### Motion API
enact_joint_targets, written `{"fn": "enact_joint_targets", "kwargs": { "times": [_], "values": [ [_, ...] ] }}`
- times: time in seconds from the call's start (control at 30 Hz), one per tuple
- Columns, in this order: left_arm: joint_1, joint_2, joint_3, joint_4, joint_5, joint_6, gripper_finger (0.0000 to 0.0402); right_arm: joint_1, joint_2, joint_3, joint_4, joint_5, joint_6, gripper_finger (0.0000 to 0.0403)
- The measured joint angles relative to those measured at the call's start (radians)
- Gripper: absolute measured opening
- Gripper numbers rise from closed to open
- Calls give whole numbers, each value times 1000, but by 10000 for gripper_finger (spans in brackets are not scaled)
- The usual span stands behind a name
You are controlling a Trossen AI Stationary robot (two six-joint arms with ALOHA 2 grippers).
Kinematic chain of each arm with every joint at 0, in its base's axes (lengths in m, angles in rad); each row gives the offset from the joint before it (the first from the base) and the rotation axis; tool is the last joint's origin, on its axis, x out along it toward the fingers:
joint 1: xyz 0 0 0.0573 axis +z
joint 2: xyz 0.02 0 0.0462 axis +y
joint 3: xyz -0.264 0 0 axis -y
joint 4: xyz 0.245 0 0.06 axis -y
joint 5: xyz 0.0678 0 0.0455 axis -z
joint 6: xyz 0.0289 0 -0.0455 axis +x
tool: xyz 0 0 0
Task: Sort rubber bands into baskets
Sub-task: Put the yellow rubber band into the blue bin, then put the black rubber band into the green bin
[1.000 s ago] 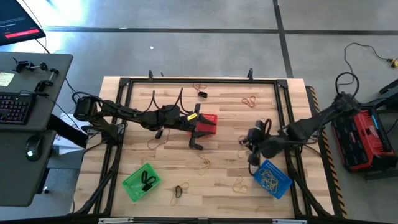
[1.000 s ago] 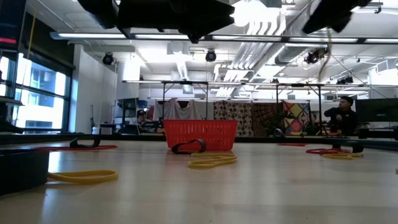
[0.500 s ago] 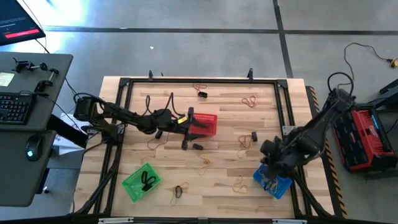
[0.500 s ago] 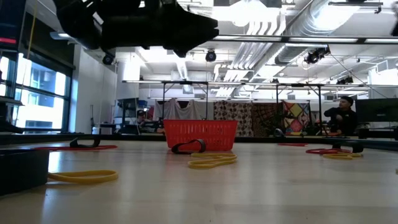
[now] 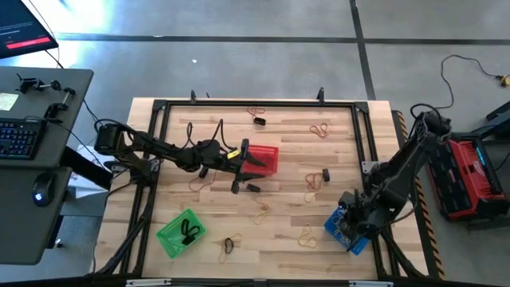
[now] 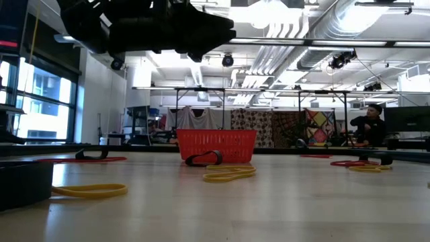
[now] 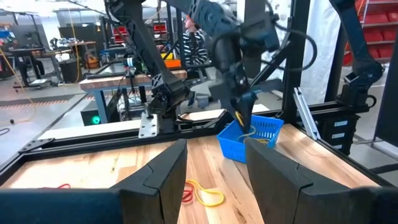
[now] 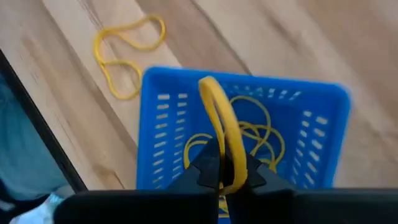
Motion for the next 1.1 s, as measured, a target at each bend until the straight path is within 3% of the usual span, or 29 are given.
{"fn": "enact_joint_targets", "kwargs": {
  "times": [0.13,0.37,0.77,0.93,1.1],
  "values": [
    [0,0,0,0,0,0,157,17,0,-68,112,-25,2,0],
    [0,0,0,-1,-1,-24,157,37,0,-88,136,-44,43,5],
    [0,0,0,-2,-2,-25,157,36,0,-88,133,-104,97,90],
    [0,0,1,-2,-2,-24,156,36,0,-88,134,-105,97,85],
    [0,-2,1,-3,-6,-23,157,36,0,-23,78,-118,79,51]
  ]
}}
